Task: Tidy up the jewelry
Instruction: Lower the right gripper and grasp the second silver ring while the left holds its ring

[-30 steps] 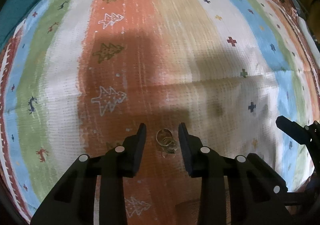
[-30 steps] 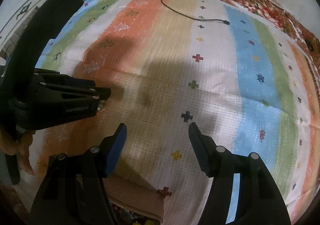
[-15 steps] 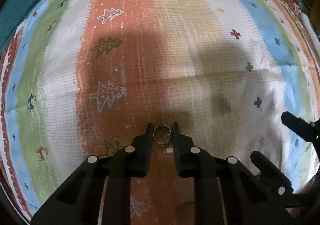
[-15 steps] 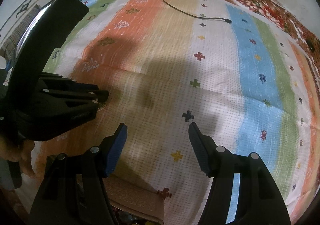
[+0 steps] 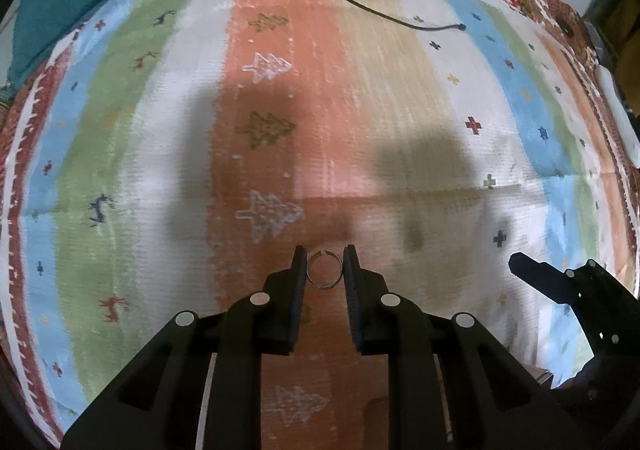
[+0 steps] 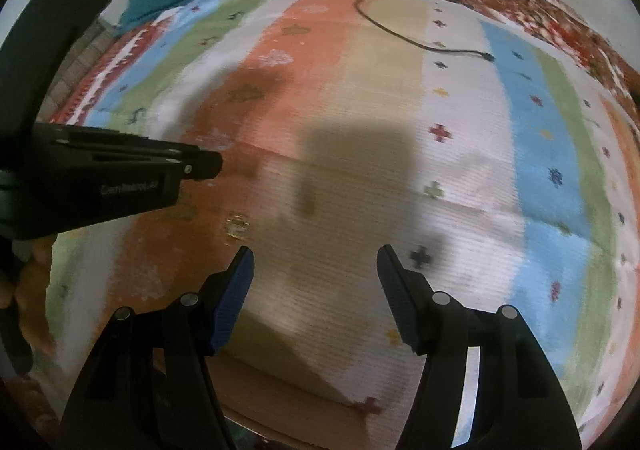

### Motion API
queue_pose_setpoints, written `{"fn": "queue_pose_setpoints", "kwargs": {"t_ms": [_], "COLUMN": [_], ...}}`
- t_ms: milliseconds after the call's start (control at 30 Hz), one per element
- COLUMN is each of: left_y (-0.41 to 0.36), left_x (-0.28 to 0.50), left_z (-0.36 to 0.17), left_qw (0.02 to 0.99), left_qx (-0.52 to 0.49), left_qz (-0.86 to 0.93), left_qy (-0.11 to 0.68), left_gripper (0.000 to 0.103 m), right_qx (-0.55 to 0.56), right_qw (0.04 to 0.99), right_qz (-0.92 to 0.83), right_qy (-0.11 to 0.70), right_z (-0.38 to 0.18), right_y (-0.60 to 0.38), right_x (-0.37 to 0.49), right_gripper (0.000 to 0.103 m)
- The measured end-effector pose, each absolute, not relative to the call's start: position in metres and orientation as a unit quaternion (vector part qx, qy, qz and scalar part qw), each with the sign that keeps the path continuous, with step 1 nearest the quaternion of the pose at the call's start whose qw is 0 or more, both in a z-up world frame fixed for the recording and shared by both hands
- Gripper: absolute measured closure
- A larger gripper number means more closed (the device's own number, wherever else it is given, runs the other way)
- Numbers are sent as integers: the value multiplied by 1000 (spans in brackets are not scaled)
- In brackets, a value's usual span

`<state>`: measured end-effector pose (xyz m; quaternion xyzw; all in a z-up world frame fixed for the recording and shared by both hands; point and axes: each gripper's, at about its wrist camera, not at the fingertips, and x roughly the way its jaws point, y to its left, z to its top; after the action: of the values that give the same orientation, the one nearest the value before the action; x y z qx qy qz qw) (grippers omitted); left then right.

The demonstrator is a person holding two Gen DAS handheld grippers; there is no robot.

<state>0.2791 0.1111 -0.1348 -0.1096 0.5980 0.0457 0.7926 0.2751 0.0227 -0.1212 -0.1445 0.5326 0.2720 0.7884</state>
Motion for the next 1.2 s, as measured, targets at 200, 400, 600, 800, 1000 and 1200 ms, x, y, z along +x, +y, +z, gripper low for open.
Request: {"fn": "queue_pose_setpoints", "kwargs": {"t_ms": [200, 400, 600, 800, 1000, 1200], "left_y": [121, 132, 133, 134, 140, 144], "left_x": [274, 269, 268, 269, 269, 269], "left_z": [-125, -120, -118, -122, -122, -125], "left_qw": [795, 799, 799, 795, 797, 795], "left_qx": [-120, -130, -134, -129, -133, -132], "left_qz": [53, 54, 49, 46, 50, 55], "left_qy": [592, 585, 583, 590, 587, 589], "left_gripper": [85, 85, 85, 85, 85, 85], "right_qx": [-142, -143, -139, -141, -147, -154], "right_qw": [783, 771, 758, 752, 750, 749], "right_qz": [285, 290, 274, 271, 273, 272], "right_qy": [535, 549, 575, 584, 584, 584], "right_z": [-123, -128, -138, -148, -154, -158], "right_y": [41, 57, 66, 72, 80, 88], "right_x": [273, 271, 277, 278, 280, 282], "right_gripper": [39, 39, 39, 39, 39, 40]}}
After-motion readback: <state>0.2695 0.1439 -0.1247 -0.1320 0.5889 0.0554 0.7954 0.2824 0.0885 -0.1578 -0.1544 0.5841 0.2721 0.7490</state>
